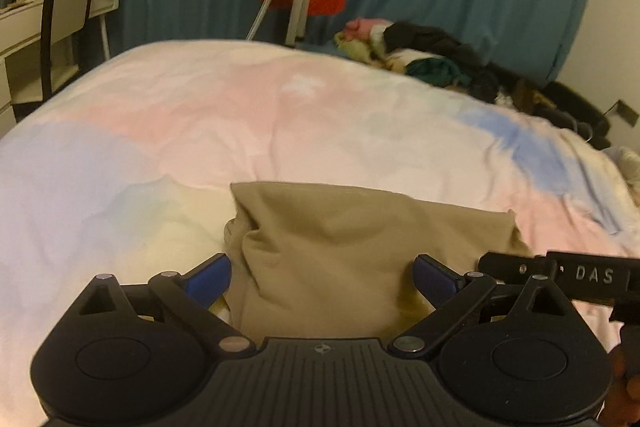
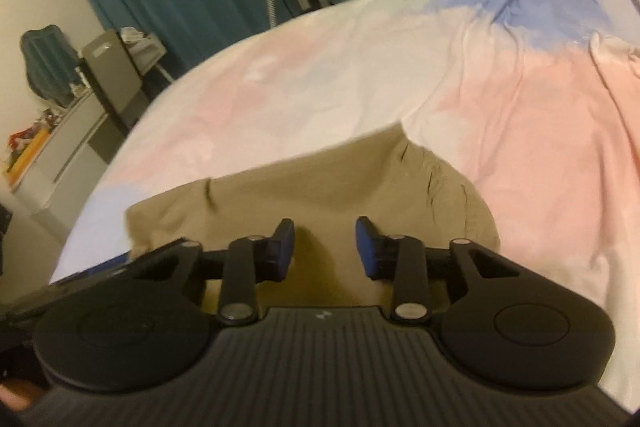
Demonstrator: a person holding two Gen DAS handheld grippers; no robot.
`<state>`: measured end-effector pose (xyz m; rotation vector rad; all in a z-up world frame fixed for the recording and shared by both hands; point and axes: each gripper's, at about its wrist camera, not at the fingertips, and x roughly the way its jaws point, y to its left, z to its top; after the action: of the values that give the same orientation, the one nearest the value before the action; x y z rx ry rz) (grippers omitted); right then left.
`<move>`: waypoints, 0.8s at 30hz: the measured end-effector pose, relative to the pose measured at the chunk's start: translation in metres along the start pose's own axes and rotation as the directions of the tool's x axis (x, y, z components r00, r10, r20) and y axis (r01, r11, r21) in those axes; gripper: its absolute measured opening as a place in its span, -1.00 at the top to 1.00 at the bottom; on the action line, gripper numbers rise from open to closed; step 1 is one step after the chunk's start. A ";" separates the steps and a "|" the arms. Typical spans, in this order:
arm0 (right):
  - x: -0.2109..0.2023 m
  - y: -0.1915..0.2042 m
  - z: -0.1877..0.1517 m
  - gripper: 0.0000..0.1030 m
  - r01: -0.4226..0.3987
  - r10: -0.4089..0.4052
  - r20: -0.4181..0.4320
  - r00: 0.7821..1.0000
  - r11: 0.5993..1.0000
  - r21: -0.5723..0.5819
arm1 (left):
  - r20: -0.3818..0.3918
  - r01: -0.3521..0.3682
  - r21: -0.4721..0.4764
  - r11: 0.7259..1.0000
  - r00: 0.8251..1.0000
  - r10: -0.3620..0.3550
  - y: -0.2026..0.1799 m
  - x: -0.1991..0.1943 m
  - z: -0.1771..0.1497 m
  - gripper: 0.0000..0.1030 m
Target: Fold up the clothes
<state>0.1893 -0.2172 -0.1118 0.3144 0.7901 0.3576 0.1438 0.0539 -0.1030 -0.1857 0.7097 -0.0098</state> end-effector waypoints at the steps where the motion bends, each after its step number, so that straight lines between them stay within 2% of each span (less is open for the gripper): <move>1: 0.006 0.000 0.002 0.31 0.007 -0.007 0.001 1.000 1.000 0.001 | -0.007 0.003 -0.003 1.000 1.000 -0.003 0.001 0.004 0.000 -0.91; 5: 0.027 0.002 0.001 0.29 0.032 -0.033 -0.010 0.999 0.999 -0.020 | -0.014 -0.008 -0.002 1.000 1.000 0.008 0.000 0.010 0.002 -0.91; 8: 0.021 0.002 0.001 0.32 0.033 -0.033 0.000 0.999 0.999 -0.009 | -0.006 -0.011 0.003 1.000 1.000 0.011 0.000 0.008 0.001 -0.91; 13: -0.009 0.006 0.001 0.28 0.090 -0.088 0.060 0.994 0.995 -0.035 | 0.039 -0.030 0.038 0.999 0.999 0.029 -0.007 -0.015 -0.004 -0.90; 18: -0.052 0.007 -0.016 0.26 0.071 -0.068 0.097 0.993 0.997 -0.032 | 0.064 -0.022 0.041 0.999 0.998 0.019 -0.010 -0.056 -0.016 -0.90; 24: -0.096 0.008 -0.039 0.26 0.044 -0.040 0.120 0.992 0.999 -0.026 | 0.034 -0.027 0.053 0.998 0.999 0.025 -0.010 -0.084 -0.037 -0.90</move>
<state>0.0969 -0.2453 -0.0741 0.2889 0.6722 0.3073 0.0569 0.0445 -0.0745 -0.1254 0.6781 -0.0010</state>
